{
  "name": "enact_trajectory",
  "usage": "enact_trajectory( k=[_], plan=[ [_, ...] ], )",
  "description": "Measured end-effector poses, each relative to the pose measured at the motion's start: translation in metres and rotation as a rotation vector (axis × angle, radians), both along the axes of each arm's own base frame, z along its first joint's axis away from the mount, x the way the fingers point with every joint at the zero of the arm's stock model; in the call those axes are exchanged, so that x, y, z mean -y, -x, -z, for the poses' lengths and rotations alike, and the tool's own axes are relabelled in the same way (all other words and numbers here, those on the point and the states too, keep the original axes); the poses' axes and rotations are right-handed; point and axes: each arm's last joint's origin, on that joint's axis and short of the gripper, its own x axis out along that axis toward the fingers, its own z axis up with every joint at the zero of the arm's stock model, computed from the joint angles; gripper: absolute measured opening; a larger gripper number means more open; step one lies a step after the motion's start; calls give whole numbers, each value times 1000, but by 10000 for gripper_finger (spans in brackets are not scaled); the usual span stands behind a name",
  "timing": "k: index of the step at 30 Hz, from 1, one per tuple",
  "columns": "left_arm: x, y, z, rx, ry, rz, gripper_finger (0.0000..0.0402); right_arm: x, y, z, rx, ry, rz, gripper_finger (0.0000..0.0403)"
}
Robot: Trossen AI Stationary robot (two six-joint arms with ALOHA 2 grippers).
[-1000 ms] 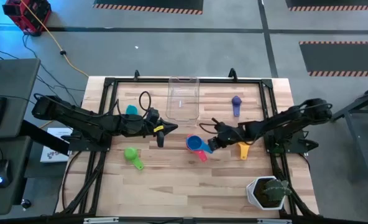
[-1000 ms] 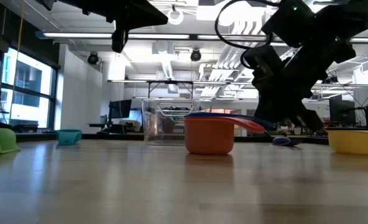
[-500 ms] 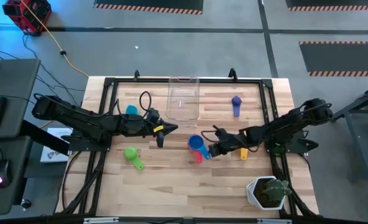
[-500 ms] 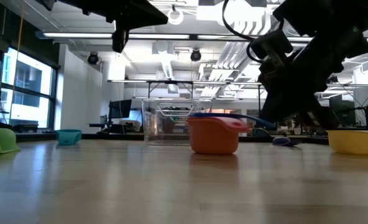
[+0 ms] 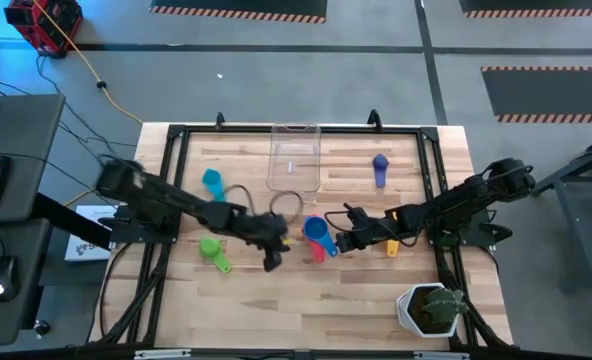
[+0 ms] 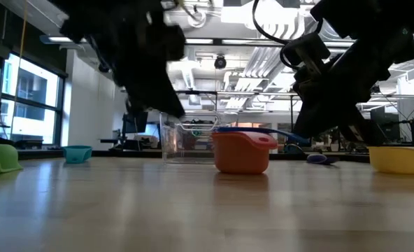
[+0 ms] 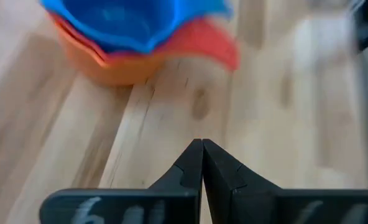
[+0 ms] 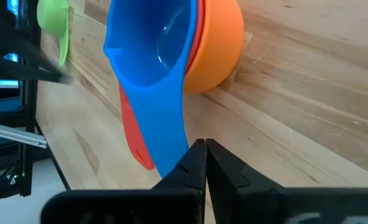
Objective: Nest measuring cups in basket
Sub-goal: Stack the blue measuring cup on top of the red measuring cup
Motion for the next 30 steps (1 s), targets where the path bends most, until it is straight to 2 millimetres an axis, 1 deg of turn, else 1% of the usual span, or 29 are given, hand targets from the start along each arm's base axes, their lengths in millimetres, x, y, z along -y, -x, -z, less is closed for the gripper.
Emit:
enact_trajectory(
  k=[2,4,6,8,11,16,24,30],
  plan=[
    [3,-12,14,-39,-35,13,0,0,0,0,0,0,0,0],
    [5,-26,22,-30,-71,17,0,0,0,0,0,-1,1,0],
    [6,-35,31,-39,-112,28,0,0,0,0,-1,-9,12,0],
    [6,-43,36,-39,-132,34,0,0,0,0,0,-11,13,0],
    [6,-55,37,-5,-142,49,0,-2,-1,-1,5,-14,6,0],
    [3,-65,40,60,-148,60,0,-7,0,-1,9,-36,9,0],
    [-1,-69,35,115,-129,41,0,-16,0,-3,48,-55,72,0],
    [-1,-70,34,127,-127,40,0,-17,-1,-5,57,-60,97,0]
  ],
)
